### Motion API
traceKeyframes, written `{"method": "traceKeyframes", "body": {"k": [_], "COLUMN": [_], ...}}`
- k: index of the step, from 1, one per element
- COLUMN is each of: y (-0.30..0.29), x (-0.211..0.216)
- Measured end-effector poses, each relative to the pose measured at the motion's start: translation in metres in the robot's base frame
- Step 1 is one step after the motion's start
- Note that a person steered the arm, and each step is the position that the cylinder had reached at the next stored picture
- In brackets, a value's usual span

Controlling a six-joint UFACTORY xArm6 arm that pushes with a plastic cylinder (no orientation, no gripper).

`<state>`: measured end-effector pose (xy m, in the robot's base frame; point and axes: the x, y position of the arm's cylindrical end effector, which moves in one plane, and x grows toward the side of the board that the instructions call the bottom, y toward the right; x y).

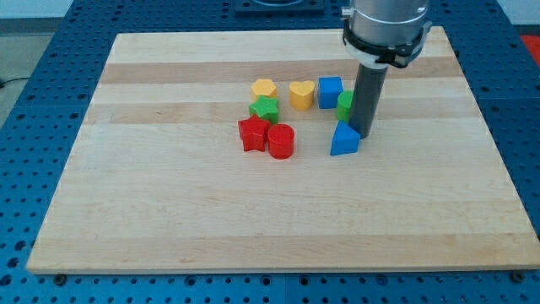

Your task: Push the red blocks slightly to right

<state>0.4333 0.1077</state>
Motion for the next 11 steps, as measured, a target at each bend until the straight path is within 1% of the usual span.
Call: {"method": "traceKeyframes", "body": {"k": [1,2,3,4,5,6,7,9,11], "y": [0.02,-0.029,-0.129,-0.179,-0.209,-0.212,-0.194,-0.148,-0.148], "x": [0.032,0.076,0.072,0.049,0.048,0.023,0.016,0.022,0.03]}}
